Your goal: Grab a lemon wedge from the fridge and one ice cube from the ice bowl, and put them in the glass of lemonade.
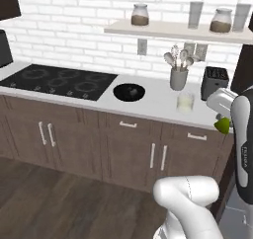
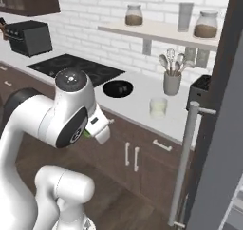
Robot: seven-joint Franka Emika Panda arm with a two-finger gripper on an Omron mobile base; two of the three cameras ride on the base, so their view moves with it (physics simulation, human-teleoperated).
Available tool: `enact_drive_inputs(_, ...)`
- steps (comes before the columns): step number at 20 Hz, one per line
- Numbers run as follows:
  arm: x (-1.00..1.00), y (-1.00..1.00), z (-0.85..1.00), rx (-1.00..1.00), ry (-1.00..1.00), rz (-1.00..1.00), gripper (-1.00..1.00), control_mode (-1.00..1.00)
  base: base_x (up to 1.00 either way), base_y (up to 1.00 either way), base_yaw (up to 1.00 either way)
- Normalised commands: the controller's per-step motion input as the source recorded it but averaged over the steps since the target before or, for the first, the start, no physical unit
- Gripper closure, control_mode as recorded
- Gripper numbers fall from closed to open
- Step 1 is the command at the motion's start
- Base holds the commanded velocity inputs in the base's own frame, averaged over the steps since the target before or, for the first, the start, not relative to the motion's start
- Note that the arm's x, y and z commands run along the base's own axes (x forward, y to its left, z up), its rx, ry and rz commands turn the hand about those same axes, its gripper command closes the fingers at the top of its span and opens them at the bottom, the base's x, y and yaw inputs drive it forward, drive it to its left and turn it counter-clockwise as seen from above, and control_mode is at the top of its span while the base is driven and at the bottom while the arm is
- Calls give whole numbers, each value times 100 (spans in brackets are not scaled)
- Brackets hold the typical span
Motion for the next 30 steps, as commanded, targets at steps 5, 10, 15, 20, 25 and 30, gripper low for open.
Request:
enact_drive_inputs(5, 0, 0, 0, 0, 0, 0, 100, 100, 100, 21, -37)
enact_drive_inputs(10, 0, 0, 0, 0, 0, 0, 100, 100, 100, 37, -40)
enact_drive_inputs(15, 0, 0, 0, 0, 0, 0, 100, 100, 93, 39, -27)
enact_drive_inputs(20, 0, 0, 0, 0, 0, 0, 100, 100, 42, -24, -20)
enact_drive_inputs(25, 0, 0, 0, 0, 0, 0, 100, 100, 15, -11, -10)
enact_drive_inputs(30, 0, 0, 0, 0, 0, 0, 100, 100, 22, 5, -26)
